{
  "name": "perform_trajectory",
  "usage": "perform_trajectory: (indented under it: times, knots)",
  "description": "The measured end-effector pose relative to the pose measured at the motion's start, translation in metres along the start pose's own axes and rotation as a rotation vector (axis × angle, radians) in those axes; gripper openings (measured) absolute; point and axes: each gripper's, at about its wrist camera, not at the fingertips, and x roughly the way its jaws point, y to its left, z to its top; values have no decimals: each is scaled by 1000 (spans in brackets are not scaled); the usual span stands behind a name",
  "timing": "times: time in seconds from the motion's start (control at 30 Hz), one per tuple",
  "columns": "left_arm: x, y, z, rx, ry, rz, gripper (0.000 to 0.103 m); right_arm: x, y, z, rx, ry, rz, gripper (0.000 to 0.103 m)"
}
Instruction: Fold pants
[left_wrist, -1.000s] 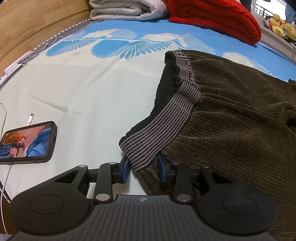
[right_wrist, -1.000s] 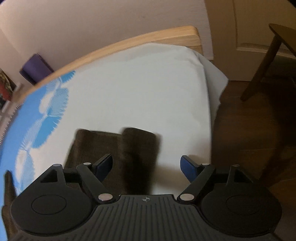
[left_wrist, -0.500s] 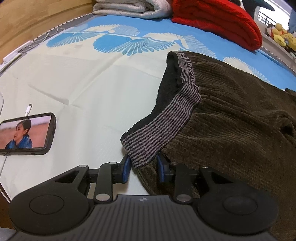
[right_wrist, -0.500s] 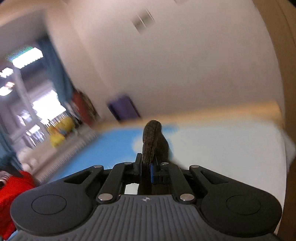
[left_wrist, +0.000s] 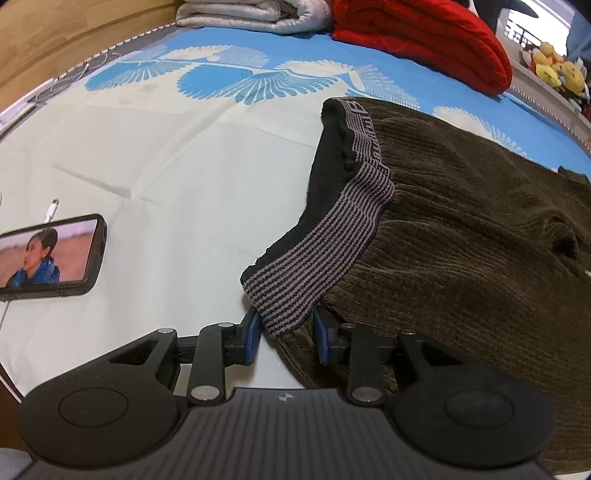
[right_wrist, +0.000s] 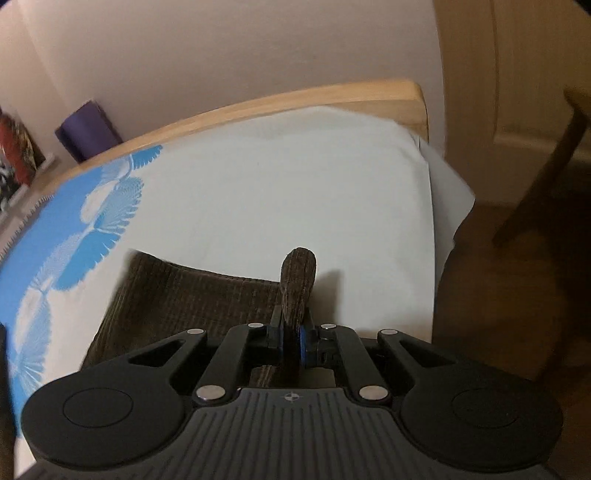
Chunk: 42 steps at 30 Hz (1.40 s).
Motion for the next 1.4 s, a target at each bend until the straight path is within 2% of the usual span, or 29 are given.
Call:
perform_trajectory:
  times: [0.07, 0.13, 0.2, 0.23, 0.27, 0.3, 0.33, 0.43, 0.57, 0.7, 0.77, 0.87, 0.97, 1.07, 1.17, 1.27, 1.33, 1.37, 1.4]
  knots:
    - [0, 1, 0, -5, 0, -2, 37, 5, -11, 5, 34, 22, -35, 7]
    - [1, 1, 0, -1, -4, 19, 48, 8, -12, 4, 25, 37, -47, 8]
    - [2, 1, 0, 7, -12, 71, 73, 8, -9, 5, 13, 22, -86, 22]
    - [2, 2, 0, 7, -15, 86, 77, 4, -8, 5, 0, 0, -139, 42]
    - [1, 3, 1, 7, -16, 86, 77, 6, -10, 7, -11, -33, -205, 58]
    - [1, 4, 2, 4, -15, 82, 78, 0, -10, 8, -23, -73, -267, 60]
    - [0, 5, 3, -1, -16, 81, 79, -6, -9, 9, -37, -99, -285, 60]
    - [-12, 7, 10, -42, -53, 88, 82, -27, -3, 13, -30, -136, -165, 58]
    - [-43, 5, 28, -65, -137, -19, 87, -54, 29, 5, -23, -95, 78, 59]
    - [-63, 0, 55, -35, -230, -84, 103, -76, 68, -6, -55, -67, 220, 60]
    - [-64, -3, 76, -19, -263, -90, 103, -87, 89, -11, -94, -65, 282, 63]
    - [-47, -11, 113, 20, -263, -93, 103, -96, 123, -22, -150, -43, 361, 65]
    - [-8, -18, 153, 23, -199, -131, 103, -95, 153, -38, -208, -9, 404, 68]
    - [39, -25, 185, -2, -136, -145, 103, -88, 180, -56, -278, 27, 407, 68]
    - [87, -38, 206, 14, -85, -157, 103, -82, 199, -67, -328, 28, 387, 68]
    - [133, -53, 215, 55, -26, -98, 103, -78, 211, -77, -378, 10, 356, 68]
    - [158, -60, 219, 52, 26, -48, 95, -73, 218, -80, -404, 4, 335, 68]
    - [168, -59, 220, 19, 49, -72, 67, -71, 219, -82, -414, 4, 330, 68]
    - [170, -59, 221, -14, 52, -104, 59, -68, 223, -84, -427, 3, 326, 68]
